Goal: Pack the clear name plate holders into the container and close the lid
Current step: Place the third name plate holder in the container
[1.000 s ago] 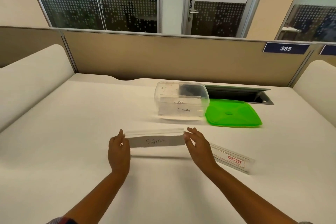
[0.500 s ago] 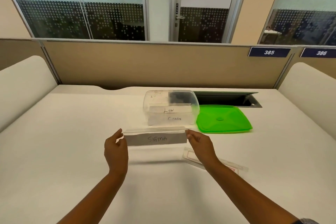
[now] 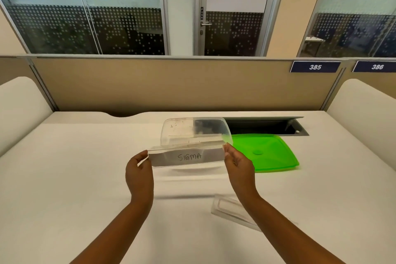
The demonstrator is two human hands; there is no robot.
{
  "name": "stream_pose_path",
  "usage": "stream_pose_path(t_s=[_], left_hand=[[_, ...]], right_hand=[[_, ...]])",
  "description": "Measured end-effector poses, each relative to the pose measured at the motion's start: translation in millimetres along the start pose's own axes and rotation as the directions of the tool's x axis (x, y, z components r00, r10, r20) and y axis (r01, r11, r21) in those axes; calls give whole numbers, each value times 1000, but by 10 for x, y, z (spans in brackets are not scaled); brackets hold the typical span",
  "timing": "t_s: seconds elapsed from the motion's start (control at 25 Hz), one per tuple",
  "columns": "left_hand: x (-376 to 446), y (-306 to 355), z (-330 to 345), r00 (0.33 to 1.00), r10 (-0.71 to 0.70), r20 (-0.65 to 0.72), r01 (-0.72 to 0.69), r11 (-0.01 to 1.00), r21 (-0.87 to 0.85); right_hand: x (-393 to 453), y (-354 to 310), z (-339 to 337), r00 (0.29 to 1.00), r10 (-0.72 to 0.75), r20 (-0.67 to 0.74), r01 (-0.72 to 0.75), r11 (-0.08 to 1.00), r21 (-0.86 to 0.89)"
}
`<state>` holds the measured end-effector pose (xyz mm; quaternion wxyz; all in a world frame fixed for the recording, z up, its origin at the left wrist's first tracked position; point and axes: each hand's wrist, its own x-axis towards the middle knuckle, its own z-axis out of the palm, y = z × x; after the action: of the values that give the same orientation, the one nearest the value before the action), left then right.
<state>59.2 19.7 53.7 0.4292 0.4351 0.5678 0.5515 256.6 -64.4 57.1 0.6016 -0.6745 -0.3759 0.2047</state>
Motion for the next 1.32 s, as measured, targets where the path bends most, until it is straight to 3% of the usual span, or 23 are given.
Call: stream_pose_path(t_s=[0.4,0.72,0.92,1.08,1.32], left_hand=[[528,283,583,989,94,111,-105,989,100],[794,198,855,963,162,214,-220,933,284],[900,55,931,989,41,140,-78,959,273],[979,30,976,997,-10,77,-19,930,366],[1113,-18,1038,956,-197,220,71,876,477]], right_hand=[[827,-43,178,998,22,-54,-16,994,107],[1214,82,273,988,80,-134,-84,996,-26],[1281,183,392,983,143,-118,-160,975,-154],[1367,275,412,976,179,-126,-204,953,-223],[1433,410,415,979,196,-55,-197,842,-503]])
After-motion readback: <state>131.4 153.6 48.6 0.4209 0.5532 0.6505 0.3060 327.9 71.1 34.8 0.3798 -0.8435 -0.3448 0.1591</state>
